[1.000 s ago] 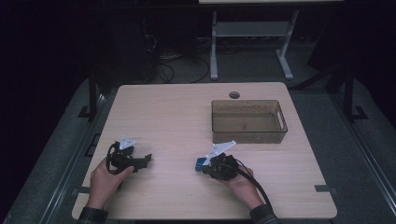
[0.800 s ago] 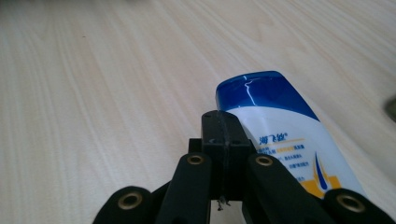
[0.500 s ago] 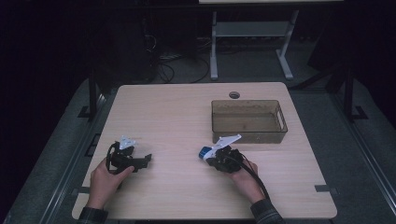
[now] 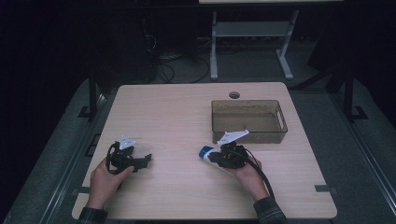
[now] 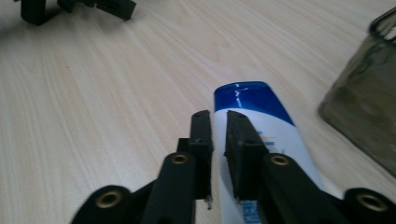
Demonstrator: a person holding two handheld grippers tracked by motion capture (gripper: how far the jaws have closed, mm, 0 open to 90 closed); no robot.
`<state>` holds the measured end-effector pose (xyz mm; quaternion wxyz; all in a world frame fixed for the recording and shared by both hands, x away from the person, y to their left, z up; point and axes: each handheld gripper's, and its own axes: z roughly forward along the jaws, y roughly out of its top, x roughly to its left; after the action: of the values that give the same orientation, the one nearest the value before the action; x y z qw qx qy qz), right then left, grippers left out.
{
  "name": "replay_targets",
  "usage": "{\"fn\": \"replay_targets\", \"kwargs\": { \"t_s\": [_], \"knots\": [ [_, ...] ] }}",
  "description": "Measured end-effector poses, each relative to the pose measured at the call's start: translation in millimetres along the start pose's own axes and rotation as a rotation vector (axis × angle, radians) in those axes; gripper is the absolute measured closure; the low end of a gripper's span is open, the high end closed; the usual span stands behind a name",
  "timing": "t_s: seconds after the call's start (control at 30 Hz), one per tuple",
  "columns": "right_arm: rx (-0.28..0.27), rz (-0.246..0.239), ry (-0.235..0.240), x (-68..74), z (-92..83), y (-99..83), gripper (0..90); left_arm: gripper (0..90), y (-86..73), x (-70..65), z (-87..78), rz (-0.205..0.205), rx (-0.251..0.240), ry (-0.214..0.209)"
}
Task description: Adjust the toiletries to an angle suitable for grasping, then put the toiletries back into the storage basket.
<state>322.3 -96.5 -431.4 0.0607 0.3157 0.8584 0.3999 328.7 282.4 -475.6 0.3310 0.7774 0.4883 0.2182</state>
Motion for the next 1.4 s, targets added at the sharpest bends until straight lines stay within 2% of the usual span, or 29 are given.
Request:
{"fn": "replay_targets", "kwargs": {
  "t_s": [0.17,0.23,0.37,0.4,0.47,0.57,0.67,0.77,0.8,0.83,0.93,1.0,1.4],
  "knots": [
    [-0.002,0.008,-0.014,-3.4,-3.4,0.4,62.5,12.8,0.0,0.0,0.0,0.0,0.0,0.0],
    [0.015,0.009,-0.022,-4.9,-4.1,2.1,54.1,12.7,0.0,0.0,0.0,0.001,0.001,0.0],
    [0.022,0.008,-0.02,-7.1,-6.2,5.8,47.1,12.8,0.0,-0.1,0.0,-0.001,-0.001,0.0],
    [0.031,-0.011,-0.026,-7.3,-6.7,8.7,42.3,12.8,0.0,-0.2,0.1,-0.003,-0.002,0.0],
    [0.049,-0.009,-0.034,-8.0,-5.6,10.7,38.5,12.7,0.0,-0.2,0.1,-0.002,-0.002,0.0],
    [0.057,-0.013,-0.039,-9.9,-3.9,12.1,36.8,12.7,0.0,-0.2,0.1,-0.002,-0.002,0.0],
    [0.096,-0.017,-0.038,-13.5,3.6,14.9,33.4,12.7,0.0,-0.2,0.2,-0.002,-0.002,0.0],
    [0.101,-0.02,-0.036,-14.7,7.8,15.7,32.3,12.8,0.0,-0.4,0.3,-0.005,-0.005,0.0],
    [0.112,-0.014,-0.036,-15.2,9.9,16.1,30.7,12.8,-0.1,-0.4,0.3,-0.005,-0.005,0.001],
    [0.146,-0.026,-0.047,-16.3,14.4,17.8,27.3,12.8,-0.1,-0.4,0.3,-0.005,-0.005,0.0],
    [0.165,-0.026,-0.042,-15.6,18.0,20.7,25.3,12.8,0.0,-0.3,0.2,-0.003,-0.003,0.001],
    [0.188,-0.041,-0.039,-16.4,21.7,22.6,24.7,12.8,0.0,-0.4,0.3,-0.005,-0.004,0.001],
    [0.295,-0.062,-0.036,-21.9,43.3,24.7,23.5,12.8,0.0,-0.3,0.1,-0.003,-0.002,0.0]
  ]
}}
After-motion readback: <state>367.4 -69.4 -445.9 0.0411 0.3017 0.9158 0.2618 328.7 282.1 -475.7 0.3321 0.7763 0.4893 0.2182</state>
